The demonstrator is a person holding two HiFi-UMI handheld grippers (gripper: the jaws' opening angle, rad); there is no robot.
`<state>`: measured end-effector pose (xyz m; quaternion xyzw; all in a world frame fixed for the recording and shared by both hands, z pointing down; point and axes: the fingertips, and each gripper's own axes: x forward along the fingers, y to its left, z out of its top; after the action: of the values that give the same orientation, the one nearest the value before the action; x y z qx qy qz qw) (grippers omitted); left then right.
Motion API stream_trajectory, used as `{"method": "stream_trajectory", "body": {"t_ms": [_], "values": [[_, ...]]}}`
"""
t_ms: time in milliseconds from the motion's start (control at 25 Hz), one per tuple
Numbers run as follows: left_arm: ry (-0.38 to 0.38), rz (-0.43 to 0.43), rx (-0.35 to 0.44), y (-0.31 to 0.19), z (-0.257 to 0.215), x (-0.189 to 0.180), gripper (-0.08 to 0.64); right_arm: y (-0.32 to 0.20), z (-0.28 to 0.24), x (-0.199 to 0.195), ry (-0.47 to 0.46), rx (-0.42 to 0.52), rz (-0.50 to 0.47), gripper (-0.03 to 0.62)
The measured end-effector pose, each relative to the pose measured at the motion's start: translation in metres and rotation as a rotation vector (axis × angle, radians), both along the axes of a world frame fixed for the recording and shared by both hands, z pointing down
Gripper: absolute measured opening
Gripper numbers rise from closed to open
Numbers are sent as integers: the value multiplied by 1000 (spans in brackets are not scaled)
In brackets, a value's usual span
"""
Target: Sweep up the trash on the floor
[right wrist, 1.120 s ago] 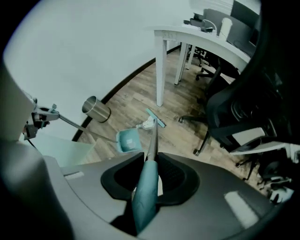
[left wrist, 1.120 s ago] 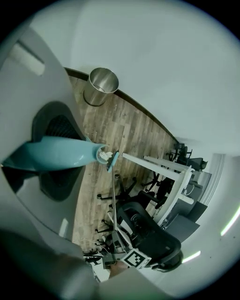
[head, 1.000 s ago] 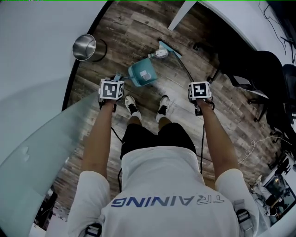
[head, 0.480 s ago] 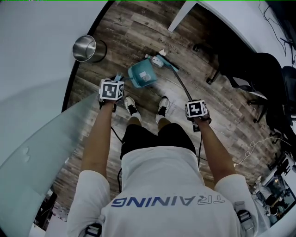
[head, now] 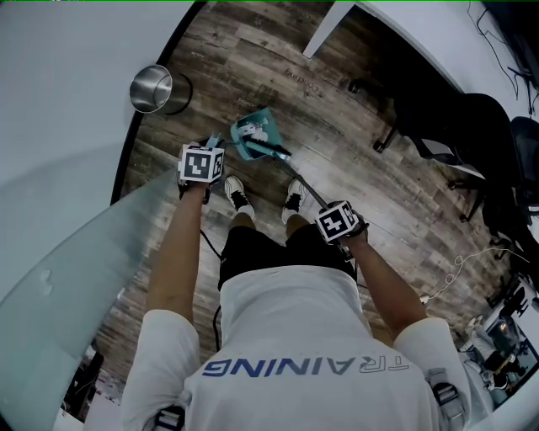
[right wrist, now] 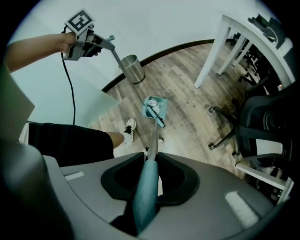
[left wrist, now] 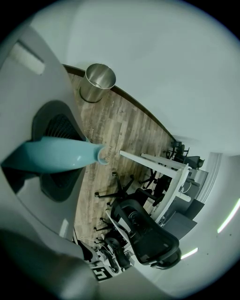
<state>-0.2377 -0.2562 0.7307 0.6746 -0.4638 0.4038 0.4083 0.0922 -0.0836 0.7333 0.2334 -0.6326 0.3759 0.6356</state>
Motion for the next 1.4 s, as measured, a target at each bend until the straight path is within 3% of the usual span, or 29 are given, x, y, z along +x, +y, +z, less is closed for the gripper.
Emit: {"method": "stream_trajectory", "body": {"t_ms": [280,560,760,920,1000,1120,1240,1400], "values": [[-7,-1,8,3,4,-1,115,-11,-7,10,-16,8,70,107],[-8,9,16,3,1,-1,115,-46,-25,65,-107,-7,497,109],[-12,10,13,5,3,-1,115,-83,0,91,-29,91,655,107],[-11,9,11,8,4,-1,115,-87,23,73,86,143,585,109],[-12,11,14,6,2,1,115,-77,23,47,78,146,502,108],[-14,20,14,5,0,3,115,-43,23,4,19,66,410,107],[-12,17,14,6,1,2,117,-14,19,-22,-6,4,412,104],[-10,9,21,4,2,1,117,-1,12,-21,-39,-45,461,104]]}}
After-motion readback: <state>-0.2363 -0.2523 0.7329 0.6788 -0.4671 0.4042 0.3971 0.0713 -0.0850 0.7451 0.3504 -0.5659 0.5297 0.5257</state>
